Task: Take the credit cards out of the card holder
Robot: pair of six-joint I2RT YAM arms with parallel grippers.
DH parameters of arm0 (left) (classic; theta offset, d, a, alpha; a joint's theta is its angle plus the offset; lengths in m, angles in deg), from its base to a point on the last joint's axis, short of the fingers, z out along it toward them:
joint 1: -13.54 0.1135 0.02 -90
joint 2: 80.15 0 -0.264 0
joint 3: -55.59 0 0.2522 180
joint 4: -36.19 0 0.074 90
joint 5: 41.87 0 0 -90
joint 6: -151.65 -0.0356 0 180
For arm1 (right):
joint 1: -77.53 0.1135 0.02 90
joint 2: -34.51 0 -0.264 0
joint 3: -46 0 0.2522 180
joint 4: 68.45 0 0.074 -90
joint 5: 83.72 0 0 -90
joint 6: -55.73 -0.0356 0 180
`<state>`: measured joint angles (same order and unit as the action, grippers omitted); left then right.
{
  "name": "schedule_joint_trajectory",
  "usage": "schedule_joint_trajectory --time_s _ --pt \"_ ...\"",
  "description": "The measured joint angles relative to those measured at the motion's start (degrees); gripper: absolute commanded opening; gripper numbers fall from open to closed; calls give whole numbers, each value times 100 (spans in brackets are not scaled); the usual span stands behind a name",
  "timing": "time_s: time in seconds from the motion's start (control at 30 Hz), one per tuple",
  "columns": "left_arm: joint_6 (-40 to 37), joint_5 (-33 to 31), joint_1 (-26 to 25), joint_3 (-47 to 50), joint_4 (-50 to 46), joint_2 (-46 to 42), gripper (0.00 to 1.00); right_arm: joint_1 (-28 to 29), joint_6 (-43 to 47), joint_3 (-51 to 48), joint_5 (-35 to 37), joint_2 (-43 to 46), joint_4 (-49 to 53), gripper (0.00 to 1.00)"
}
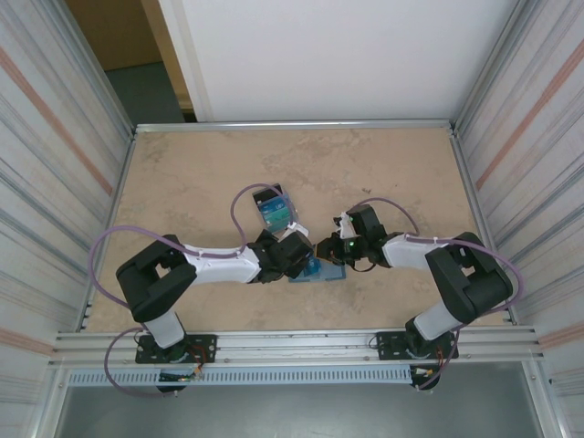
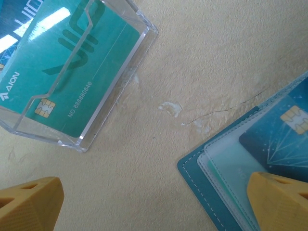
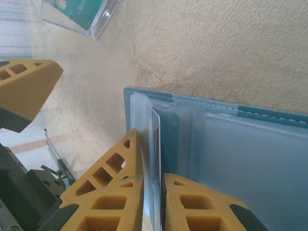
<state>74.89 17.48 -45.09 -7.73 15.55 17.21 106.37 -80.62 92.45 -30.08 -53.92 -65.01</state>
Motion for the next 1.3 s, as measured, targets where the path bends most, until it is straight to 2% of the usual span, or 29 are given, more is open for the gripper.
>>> schedule_joint_trajectory --time_s 0.23,0.73,1.13,1.3 --pt "55 2 0 0 -22 0 99 -11 -13 2 9 -111 -59 5" --pt "317 11 -37 111 -146 -131 99 -289 590 181 232 278 973 1" --pt "326 2 -37 98 -599 -420 99 -385 1314 372 682 1517 2201 0" --pt "308 -81 -28 -33 -675 -960 99 -385 1696 498 857 2310 2594 0"
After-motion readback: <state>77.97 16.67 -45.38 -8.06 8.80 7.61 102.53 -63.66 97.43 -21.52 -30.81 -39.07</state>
